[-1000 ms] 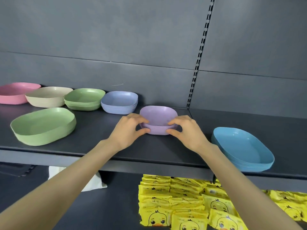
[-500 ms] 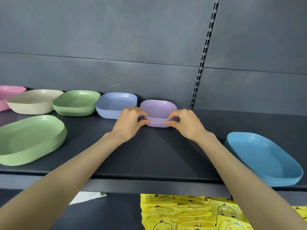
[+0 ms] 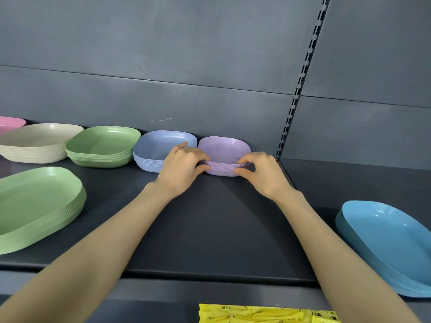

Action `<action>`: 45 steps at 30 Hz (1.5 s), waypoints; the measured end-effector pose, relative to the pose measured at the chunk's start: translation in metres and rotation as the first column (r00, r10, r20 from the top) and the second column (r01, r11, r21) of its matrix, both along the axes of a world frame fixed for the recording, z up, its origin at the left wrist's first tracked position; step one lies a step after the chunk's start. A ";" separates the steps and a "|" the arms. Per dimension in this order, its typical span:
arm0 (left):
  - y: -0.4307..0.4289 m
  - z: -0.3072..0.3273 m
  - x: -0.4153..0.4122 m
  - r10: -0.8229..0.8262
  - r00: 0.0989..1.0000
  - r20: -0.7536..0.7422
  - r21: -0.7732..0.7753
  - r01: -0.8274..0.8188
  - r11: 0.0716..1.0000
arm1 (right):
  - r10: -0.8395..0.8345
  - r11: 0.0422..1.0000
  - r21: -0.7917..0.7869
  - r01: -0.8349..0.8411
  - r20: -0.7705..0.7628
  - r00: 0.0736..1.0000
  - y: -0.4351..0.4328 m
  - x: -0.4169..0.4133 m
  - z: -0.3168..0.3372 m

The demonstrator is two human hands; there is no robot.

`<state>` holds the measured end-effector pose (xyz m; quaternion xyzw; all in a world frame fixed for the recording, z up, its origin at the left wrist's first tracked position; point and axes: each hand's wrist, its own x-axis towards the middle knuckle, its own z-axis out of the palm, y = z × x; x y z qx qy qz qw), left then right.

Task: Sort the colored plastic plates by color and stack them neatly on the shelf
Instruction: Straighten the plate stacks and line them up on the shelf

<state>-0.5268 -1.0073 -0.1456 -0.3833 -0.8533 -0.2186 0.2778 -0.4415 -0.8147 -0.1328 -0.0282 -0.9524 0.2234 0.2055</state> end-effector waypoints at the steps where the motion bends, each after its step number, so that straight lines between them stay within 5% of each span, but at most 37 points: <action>1: 0.000 0.001 0.000 0.002 1.000 0.007 0.006 -0.002 1.000 | 0.000 1.000 0.003 0.000 -0.010 1.000 0.000 0.001 0.000; 31: 0.001 0.008 0.020 0.047 0.999 0.011 -0.015 -0.047 0.999 | -0.018 0.997 0.077 0.018 0.001 1.000 -0.011 0.012 0.012; 40: 0.009 0.050 0.061 -0.014 1.000 -0.020 -0.203 0.010 0.979 | -0.080 0.975 0.208 0.071 0.035 0.996 0.005 0.064 0.063; 45: 0.034 0.077 0.103 -0.087 0.996 -0.004 -0.174 0.085 0.981 | -0.146 0.960 0.245 0.138 0.013 0.989 0.031 0.119 0.084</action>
